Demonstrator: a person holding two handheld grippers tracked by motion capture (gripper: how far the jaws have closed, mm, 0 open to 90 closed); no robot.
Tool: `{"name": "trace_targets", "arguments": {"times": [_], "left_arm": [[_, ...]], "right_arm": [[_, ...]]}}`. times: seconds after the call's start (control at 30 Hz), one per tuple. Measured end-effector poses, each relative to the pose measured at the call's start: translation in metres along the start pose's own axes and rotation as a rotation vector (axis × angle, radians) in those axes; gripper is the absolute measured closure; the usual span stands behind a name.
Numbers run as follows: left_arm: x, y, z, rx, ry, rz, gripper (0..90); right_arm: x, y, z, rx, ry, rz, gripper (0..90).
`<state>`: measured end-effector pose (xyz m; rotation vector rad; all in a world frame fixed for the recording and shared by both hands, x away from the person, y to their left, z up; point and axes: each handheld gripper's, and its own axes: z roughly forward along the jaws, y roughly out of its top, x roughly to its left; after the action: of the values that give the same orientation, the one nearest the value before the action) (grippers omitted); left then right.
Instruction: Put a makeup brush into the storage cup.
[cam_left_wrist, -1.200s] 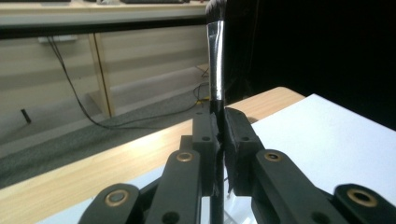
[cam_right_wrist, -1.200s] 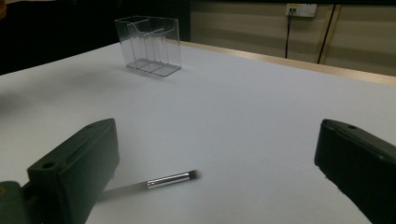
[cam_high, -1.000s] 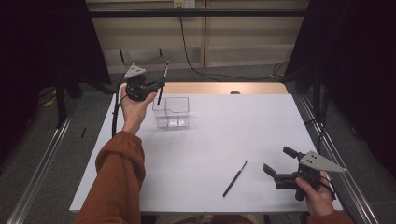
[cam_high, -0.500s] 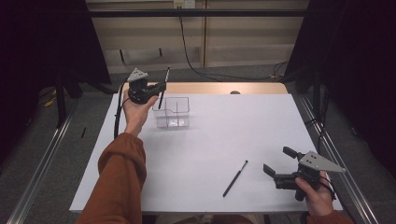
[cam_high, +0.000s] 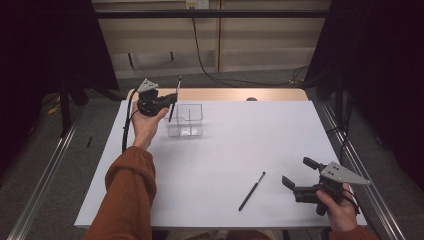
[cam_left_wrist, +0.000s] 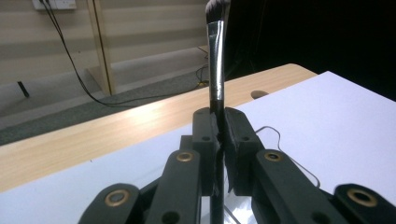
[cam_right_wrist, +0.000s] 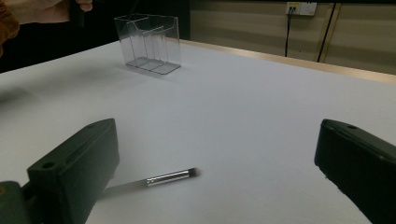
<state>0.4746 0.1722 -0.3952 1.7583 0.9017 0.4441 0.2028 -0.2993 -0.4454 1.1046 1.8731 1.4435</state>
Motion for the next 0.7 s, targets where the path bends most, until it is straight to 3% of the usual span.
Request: {"name": "trace_targets", "arguments": {"times": [0.13, 0.47, 0.7], "left_arm": [[0.002, -0.006, -0.001, 0.004, 0.005, -0.011, 84.0], [-0.001, -0.007, -0.001, 0.033, 0.002, 0.019, 84.0], [0.002, -0.012, -0.001, 0.045, 0.008, 0.008, 84.0]], "right_arm": [[0.000, 0.000, 0.000, 0.000, 0.000, -0.002, 0.0], [0.000, 0.000, 0.000, -0.001, 0.001, -0.002, 0.0], [0.000, 0.000, 0.000, 0.000, 0.000, -0.002, 0.0]]}}
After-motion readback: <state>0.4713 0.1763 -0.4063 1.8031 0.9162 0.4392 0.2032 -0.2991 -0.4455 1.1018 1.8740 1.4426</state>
